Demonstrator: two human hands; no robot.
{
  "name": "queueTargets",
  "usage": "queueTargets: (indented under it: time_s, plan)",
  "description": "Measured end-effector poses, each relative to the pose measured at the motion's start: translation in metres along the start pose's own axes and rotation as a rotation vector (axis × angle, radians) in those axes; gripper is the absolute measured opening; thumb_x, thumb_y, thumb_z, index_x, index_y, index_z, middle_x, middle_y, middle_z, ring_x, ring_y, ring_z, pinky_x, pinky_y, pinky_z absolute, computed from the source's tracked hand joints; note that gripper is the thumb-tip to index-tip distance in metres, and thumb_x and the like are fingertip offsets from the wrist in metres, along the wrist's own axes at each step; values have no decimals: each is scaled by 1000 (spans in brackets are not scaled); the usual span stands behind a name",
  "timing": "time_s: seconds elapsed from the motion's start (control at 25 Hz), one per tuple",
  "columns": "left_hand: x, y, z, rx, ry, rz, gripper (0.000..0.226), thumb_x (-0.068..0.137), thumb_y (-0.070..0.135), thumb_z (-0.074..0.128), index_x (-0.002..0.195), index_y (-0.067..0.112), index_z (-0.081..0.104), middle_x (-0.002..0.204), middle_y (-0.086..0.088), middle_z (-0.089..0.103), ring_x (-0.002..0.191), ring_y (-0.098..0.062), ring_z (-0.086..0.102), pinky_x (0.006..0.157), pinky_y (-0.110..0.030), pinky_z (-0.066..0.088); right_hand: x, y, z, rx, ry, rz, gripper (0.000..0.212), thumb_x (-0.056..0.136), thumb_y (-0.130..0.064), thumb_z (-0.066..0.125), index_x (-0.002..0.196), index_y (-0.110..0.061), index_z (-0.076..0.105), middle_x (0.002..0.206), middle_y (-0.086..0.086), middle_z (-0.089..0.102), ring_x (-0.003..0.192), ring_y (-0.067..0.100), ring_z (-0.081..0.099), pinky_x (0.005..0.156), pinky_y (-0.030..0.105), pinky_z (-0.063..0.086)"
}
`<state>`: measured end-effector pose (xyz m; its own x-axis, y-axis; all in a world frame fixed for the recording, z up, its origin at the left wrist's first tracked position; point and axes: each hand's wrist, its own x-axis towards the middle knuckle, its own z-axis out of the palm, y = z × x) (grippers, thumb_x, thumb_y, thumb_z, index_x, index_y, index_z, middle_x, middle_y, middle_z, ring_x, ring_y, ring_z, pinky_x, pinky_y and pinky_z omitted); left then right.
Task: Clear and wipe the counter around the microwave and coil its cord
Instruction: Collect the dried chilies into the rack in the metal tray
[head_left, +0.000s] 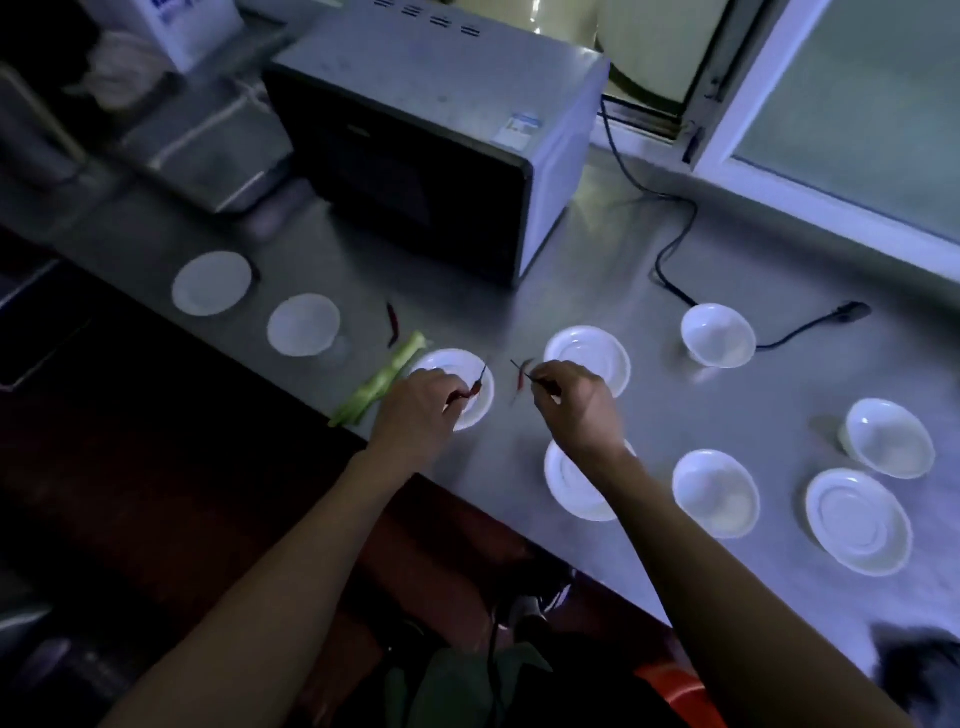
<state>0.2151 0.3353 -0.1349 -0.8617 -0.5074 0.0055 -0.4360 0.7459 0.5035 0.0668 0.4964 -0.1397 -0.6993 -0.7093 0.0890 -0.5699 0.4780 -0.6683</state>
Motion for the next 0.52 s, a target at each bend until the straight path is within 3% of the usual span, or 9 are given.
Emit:
queueTargets:
  time_s: [0.2, 0.36, 0.52]
  plan:
    - [-68, -73, -62, 19, 148, -63, 11, 88, 21, 68, 96, 18, 73, 95, 0, 70, 93, -26, 62, 80, -40, 48, -10, -95, 49, -6, -61, -129, 9, 88, -9, 64, 93, -11, 71, 90, 6, 70, 82, 27, 64, 71, 43, 53]
    - [-124, -131, -112, 98, 228, -160, 14, 92, 28, 63, 101, 21, 70, 103, 5, 68, 99, -20, 60, 83, -39, 45, -17, -178, 95, -29, -77, -287, 9, 88, -11, 66, 92, -14, 73, 89, 1, 72, 83, 21, 65, 70, 30, 50]
    - [-171, -176, -147, 101, 320, -264, 16, 95, 29, 60, 107, 23, 69, 103, 6, 66, 100, -19, 59, 87, -42, 46, -25, -244, 134, -20, -191, -382, 13, 88, -12, 65, 96, -13, 74, 94, 5, 72, 87, 25, 65, 76, 41, 54]
